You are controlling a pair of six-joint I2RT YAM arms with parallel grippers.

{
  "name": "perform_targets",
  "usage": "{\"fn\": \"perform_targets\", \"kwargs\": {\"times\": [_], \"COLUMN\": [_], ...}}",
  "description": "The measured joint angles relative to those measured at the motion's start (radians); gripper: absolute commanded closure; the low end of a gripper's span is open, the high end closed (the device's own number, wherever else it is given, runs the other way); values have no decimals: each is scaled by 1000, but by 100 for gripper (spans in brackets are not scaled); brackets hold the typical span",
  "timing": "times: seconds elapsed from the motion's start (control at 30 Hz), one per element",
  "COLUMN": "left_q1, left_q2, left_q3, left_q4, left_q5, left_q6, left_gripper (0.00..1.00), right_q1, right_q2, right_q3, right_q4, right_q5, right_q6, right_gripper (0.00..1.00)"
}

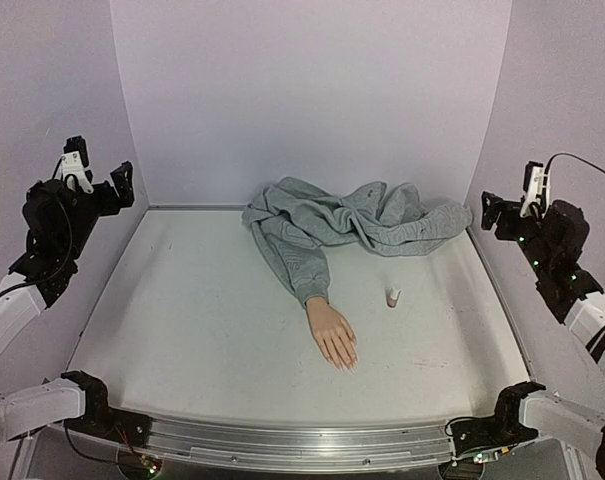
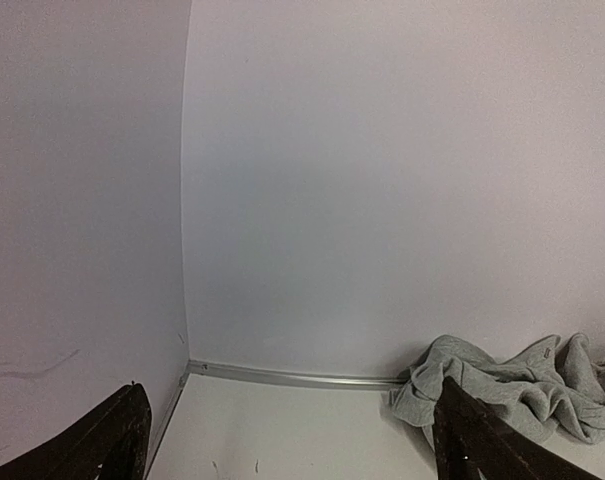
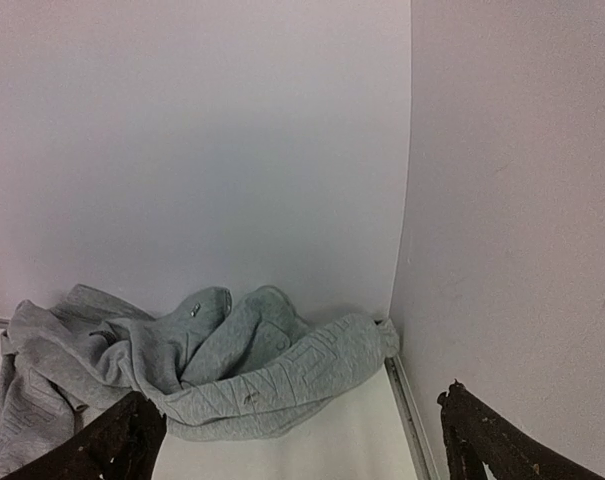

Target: Paint the nails

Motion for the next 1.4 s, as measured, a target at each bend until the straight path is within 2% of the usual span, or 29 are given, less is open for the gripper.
{"fn": "perform_targets", "kwargs": {"times": [0.23,0.53,0.7,0.8,1.07,1.23,1.4], "left_q1": [55,112,128,134,140,141,141], "left_q2": [41,82,128,176,321,376,395], "left_q3": [-32,-83,-90,-90,-90,-90,-90], "left_q4": [-54,-115,-133,-137,-159,-166,-166], "left_q5": [12,92,185,251,432,514,566], "left_q6": [-105,-250,-317,-358,-459,-504,-532], "left_gripper": [1,1,1,1,2,3,4], "right_q1": [-32,-49,31,126,343,397,416], "right_q2": [176,410,518,591,739,795,841], "right_q3": [11,63,127,177,239,255,284], "right_q4": [-93,-216,-297,-345,-443,-482,-495], "right_q5": [9,-134,-162,-164,-155,-139,-93], "right_q6": [91,155,180,196,237,257,278], "right_gripper": [2,2,2,2,13,26,33]}}
